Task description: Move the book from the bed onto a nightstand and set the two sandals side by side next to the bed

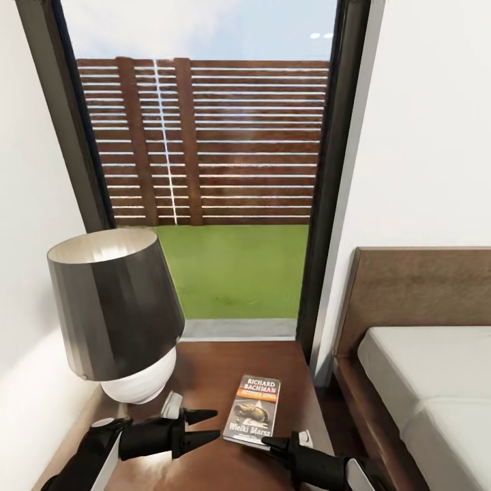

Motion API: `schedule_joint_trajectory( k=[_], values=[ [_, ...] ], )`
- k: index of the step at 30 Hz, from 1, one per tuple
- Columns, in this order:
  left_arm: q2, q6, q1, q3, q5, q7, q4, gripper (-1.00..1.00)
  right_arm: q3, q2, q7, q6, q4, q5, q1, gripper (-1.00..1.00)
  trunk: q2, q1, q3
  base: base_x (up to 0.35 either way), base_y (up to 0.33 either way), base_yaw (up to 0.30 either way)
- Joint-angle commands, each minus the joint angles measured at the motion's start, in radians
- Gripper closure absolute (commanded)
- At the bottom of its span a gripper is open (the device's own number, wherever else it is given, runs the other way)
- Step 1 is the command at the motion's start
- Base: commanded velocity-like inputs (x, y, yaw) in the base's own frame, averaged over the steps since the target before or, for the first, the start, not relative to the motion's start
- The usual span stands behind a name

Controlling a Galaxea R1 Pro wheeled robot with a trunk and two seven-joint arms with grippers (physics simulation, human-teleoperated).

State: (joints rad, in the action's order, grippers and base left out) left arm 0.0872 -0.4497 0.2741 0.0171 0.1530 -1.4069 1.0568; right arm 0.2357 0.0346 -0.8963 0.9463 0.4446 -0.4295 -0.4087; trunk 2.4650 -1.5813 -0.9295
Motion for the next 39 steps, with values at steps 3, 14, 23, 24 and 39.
schedule_joint_trajectory(
  k=[3,14,23,24,39],
  values=[
    [0.000,-0.011,0.000,0.000,0.002,-0.003,0.000,-1.00,0.007,0.001,-0.001,0.005,0.000,0.005,0.000,1.00,-0.007,0.004,0.002,0.000,0.000,0.000],
    [0.000,-0.011,0.000,0.000,0.002,-0.003,0.000,-1.00,0.007,0.001,-0.001,0.005,0.000,0.005,0.000,1.00,-0.042,0.023,0.018,0.000,0.000,0.000],
    [0.000,-0.011,0.000,0.000,0.002,-0.003,0.000,-1.00,0.007,0.001,-0.001,0.005,0.002,0.005,0.000,1.00,-0.042,0.023,0.018,0.000,0.000,0.000],
    [0.000,-0.011,0.000,0.000,0.002,-0.003,0.000,-1.00,0.007,0.001,-0.002,0.005,0.003,0.005,0.000,1.00,-0.042,0.023,0.018,0.000,0.000,0.000],
    [0.000,-0.011,0.000,0.000,0.002,-0.003,0.000,-1.00,0.007,0.002,0.012,0.013,0.082,0.009,0.000,1.00,-0.042,0.023,0.018,0.000,0.000,0.000]
  ],
)
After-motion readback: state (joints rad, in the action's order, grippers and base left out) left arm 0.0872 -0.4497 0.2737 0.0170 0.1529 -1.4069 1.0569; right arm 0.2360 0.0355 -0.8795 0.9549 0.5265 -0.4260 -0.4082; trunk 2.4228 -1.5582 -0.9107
